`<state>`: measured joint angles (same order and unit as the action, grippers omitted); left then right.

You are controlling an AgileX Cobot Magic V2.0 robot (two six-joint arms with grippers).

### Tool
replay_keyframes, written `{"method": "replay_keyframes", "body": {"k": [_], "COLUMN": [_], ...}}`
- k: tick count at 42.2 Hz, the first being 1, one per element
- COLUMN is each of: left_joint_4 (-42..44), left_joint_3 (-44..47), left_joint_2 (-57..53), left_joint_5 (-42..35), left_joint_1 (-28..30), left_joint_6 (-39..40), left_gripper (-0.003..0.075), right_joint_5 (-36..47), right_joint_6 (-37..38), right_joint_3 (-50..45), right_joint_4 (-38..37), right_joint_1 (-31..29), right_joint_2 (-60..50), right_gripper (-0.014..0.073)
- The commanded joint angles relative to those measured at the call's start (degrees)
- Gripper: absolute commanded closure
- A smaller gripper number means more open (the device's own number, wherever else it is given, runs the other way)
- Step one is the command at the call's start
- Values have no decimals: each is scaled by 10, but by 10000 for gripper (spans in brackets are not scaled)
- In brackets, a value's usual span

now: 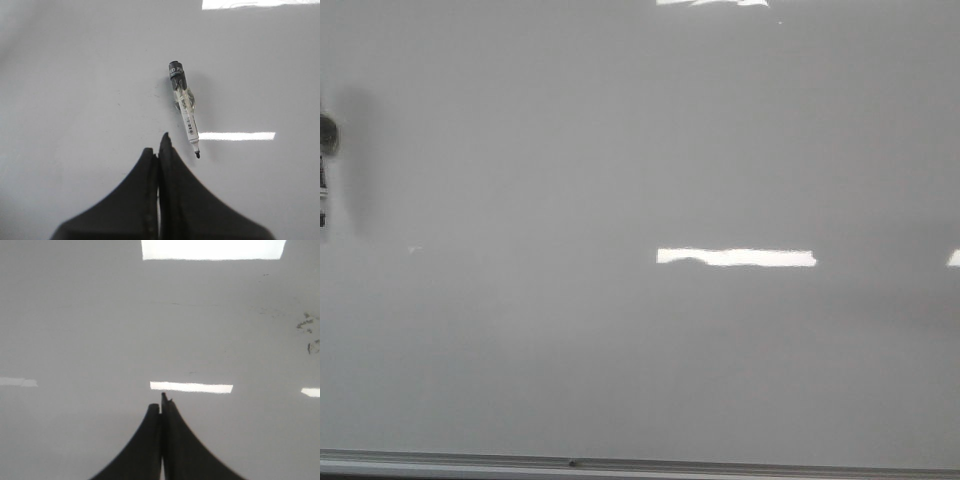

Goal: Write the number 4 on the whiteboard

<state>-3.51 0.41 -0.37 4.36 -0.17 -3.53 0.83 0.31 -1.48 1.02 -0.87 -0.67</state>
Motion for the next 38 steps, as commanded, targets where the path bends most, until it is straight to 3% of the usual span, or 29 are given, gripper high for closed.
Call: {"method": "replay_keyframes", "body": {"k": [1,11,22,38], "left_joint_4": [-6,-6,-6,-6], "left_joint_3": [3,2,-83,-327], "left_joint_2": [-8,-8,-6,86], "left_joint_5": [-52,-84,-92,98], "left_joint_1": [-5,-5,-5,-5], "left_joint_6": [0,0,0,0], "left_gripper": [741,741,741,741], "right_joint_5": [58,90,-1,-151], "right_joint_6": [-3,-3,-3,-3], "right_joint_3": [8,12,107,333], "right_joint_4": [-3,-3,-2,36], "right_joint_1": [-3,-3,-3,-3], "right_joint_2": [-10,-10,-9,125], "right_gripper": [662,662,662,662]}}
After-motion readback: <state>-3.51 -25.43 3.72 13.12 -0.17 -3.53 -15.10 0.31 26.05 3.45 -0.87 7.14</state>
